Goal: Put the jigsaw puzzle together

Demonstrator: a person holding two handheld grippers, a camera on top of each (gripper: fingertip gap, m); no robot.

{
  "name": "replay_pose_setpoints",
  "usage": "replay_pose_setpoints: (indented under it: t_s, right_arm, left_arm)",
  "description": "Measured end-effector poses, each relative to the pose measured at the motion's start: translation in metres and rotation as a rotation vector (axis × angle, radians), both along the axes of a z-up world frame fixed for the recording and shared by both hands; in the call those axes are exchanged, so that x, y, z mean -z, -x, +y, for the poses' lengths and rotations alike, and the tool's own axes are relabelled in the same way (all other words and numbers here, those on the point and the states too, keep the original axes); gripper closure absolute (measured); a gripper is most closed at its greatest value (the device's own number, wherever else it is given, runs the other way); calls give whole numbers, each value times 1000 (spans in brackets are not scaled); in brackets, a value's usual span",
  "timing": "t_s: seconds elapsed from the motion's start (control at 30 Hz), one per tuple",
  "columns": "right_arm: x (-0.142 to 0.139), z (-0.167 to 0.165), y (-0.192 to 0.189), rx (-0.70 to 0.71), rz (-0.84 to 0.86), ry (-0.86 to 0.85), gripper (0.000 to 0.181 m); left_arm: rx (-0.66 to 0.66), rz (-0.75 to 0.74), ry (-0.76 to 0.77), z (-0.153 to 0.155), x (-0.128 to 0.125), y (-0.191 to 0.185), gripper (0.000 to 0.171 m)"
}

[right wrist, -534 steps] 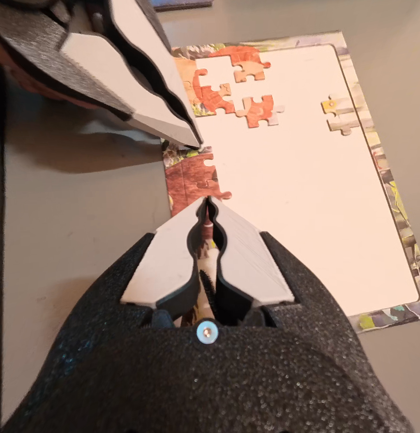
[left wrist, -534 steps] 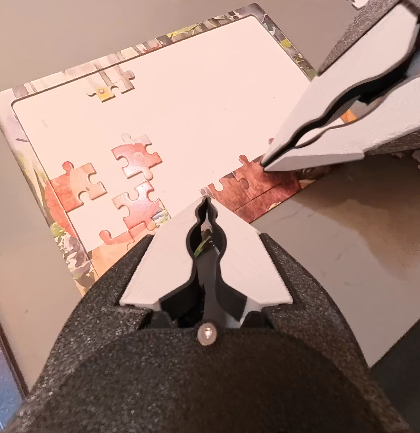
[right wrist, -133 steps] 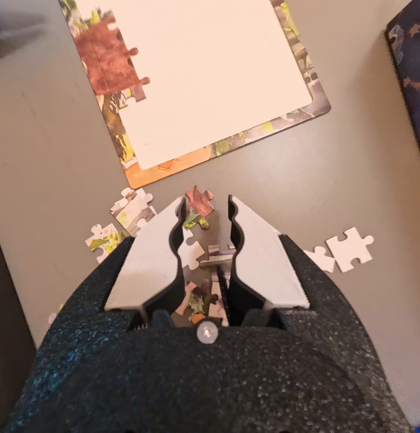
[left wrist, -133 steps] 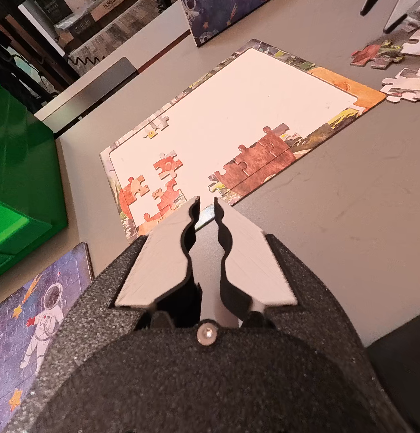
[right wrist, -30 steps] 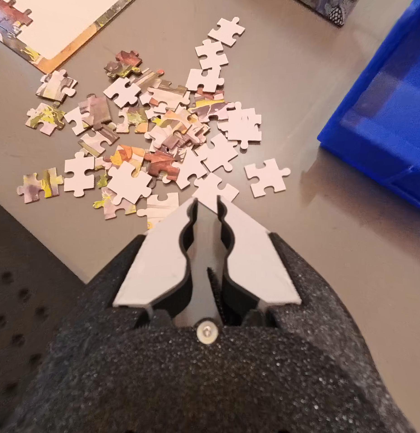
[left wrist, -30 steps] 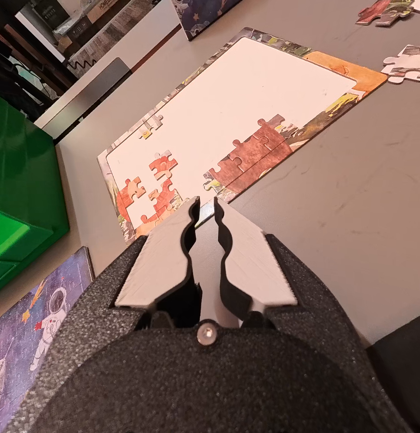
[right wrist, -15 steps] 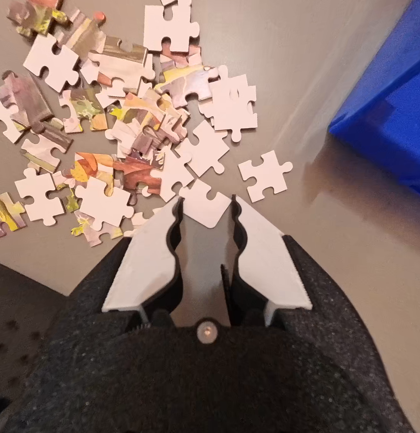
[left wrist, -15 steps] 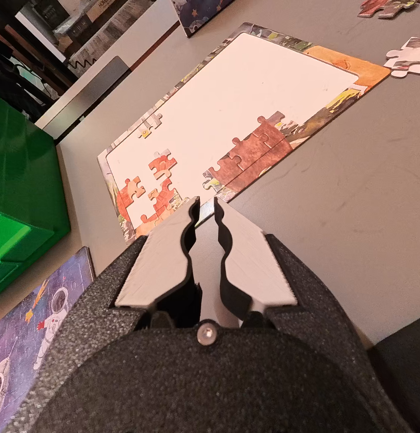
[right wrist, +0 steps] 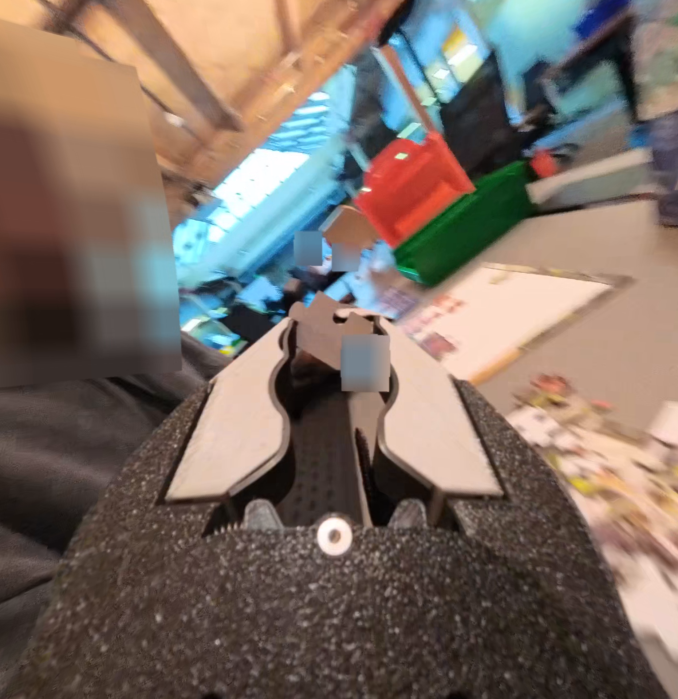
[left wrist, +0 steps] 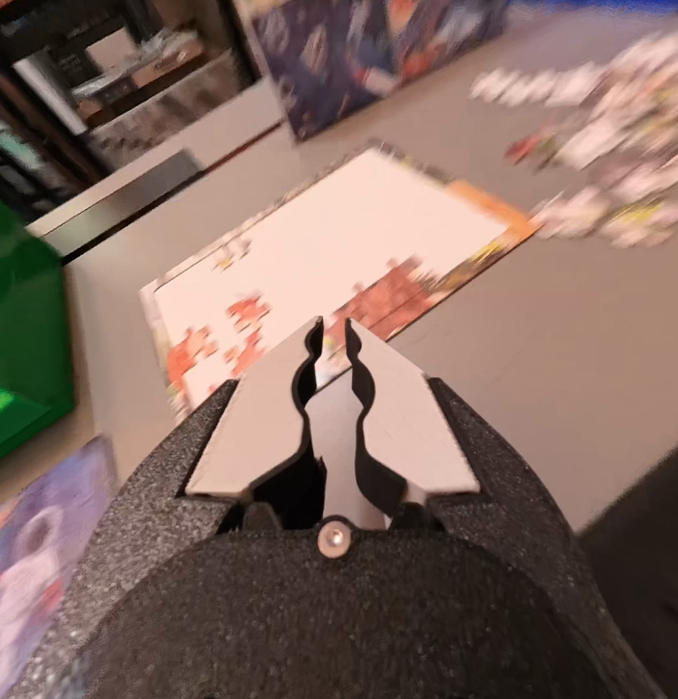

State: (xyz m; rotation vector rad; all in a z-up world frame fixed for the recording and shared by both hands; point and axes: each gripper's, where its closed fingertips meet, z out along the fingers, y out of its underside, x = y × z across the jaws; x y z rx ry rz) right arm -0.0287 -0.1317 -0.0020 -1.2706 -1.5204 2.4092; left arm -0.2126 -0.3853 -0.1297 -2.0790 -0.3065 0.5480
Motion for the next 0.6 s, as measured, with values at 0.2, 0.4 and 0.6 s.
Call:
replay_pose_setpoints:
  t_s: [0.2,0.4,0.6]
  right_arm:
    - [-47,-88,41,-385,110,261,141]
    - [-45,-160,78,-652,40,455,140]
    - [-25,-193,90,-721,-53,474,141]
  left_arm:
    - [409,-44,-433,54,-128,-78,127]
    - [479,163,-412,83,-164,-97,114]
    - [471,189,-433,78,-146,-97,128]
